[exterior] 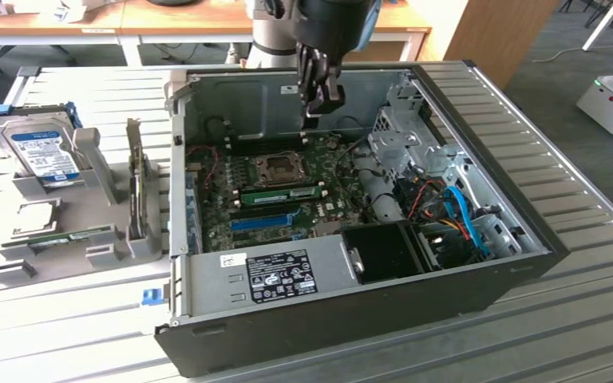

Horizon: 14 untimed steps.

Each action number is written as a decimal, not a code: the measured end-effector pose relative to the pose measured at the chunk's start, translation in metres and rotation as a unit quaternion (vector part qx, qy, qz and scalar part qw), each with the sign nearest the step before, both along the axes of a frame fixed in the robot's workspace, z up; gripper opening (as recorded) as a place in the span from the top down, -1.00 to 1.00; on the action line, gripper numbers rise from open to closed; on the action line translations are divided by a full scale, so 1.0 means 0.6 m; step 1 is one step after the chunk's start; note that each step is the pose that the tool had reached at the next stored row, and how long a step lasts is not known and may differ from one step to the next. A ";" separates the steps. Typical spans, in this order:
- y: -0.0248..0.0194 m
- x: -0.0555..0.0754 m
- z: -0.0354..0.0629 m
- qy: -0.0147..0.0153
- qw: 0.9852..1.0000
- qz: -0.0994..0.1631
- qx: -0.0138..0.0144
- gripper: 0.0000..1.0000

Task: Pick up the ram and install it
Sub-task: 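Press down the ram until it locks into place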

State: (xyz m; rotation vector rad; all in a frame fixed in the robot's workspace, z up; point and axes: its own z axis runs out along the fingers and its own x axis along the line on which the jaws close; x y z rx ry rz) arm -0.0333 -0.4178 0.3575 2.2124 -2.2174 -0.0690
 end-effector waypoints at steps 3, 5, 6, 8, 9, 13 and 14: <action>0.0001 0.007 0.000 0.000 1.000 0.000 0.000 0.79; 0.0001 0.013 0.000 0.000 1.000 0.000 0.000 0.79; 0.0001 0.016 0.000 0.000 1.000 0.000 0.000 0.79; 0.0000 0.021 0.000 0.000 1.000 0.000 0.000 0.79; 0.0000 0.023 0.000 0.000 1.000 0.000 0.000 0.79; 0.0001 0.031 0.000 0.000 1.000 -0.001 0.000 0.79; 0.0001 0.034 0.000 0.000 1.000 -0.001 0.000 0.79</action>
